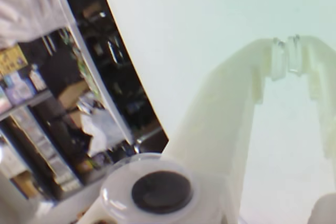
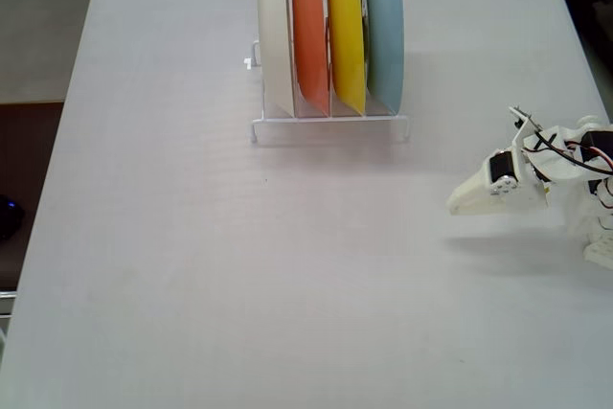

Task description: Would you please take all the plates for me?

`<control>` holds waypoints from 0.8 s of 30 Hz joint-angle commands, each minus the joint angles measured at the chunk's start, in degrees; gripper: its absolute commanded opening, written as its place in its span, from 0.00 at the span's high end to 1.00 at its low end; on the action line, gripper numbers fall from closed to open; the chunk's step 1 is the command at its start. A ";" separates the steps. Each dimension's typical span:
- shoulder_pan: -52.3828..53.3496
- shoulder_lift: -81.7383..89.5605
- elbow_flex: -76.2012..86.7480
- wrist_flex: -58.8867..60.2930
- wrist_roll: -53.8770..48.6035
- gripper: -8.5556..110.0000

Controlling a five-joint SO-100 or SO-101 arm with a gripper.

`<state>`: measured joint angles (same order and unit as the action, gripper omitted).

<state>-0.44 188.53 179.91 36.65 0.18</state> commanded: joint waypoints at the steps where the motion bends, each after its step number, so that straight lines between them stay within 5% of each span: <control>1: 0.09 0.97 -0.26 0.09 -0.09 0.93; 13: 3.60 -0.09 -15.47 1.67 -1.85 0.93; 24: 15.73 -30.32 -50.45 1.32 -18.54 0.93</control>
<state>12.39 163.83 140.45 38.50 -14.24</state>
